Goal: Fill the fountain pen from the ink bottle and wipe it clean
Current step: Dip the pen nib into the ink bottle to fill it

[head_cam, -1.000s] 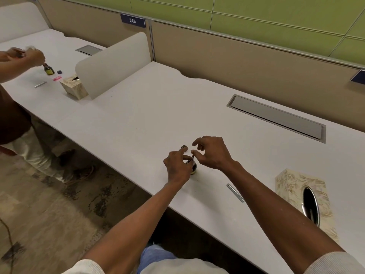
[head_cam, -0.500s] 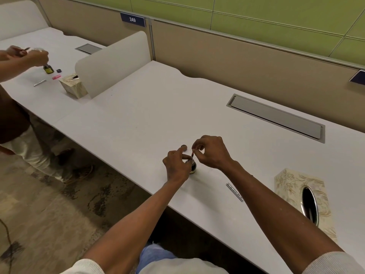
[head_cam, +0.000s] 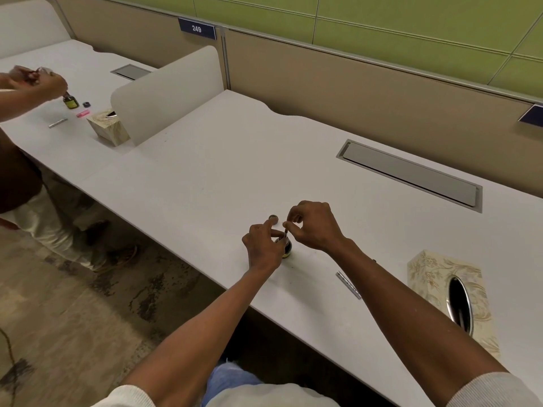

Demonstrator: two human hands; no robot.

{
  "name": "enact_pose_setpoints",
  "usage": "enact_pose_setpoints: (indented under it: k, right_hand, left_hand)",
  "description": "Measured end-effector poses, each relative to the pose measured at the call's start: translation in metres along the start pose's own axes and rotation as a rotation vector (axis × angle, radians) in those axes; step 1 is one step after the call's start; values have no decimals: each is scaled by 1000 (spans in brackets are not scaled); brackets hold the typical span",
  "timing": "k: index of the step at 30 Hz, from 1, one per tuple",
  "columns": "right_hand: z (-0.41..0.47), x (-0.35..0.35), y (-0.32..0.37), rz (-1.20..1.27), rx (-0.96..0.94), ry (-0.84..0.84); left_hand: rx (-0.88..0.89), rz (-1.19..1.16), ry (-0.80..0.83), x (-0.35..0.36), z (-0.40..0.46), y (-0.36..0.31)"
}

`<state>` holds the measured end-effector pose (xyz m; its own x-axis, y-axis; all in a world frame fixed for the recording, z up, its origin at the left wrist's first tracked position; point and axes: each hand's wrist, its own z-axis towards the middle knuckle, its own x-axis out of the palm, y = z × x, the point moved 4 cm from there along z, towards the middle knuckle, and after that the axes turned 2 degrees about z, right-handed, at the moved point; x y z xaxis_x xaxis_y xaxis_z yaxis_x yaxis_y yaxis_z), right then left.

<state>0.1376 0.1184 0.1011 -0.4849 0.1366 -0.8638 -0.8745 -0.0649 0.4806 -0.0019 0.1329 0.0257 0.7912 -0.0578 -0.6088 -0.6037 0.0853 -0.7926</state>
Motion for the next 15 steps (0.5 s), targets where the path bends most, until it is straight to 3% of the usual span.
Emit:
enact_pose_setpoints:
  k: [15]
  right_hand:
    - [-1,2,-1,16,16,-16]
  left_hand:
    - [-10,16,9,3,3,4]
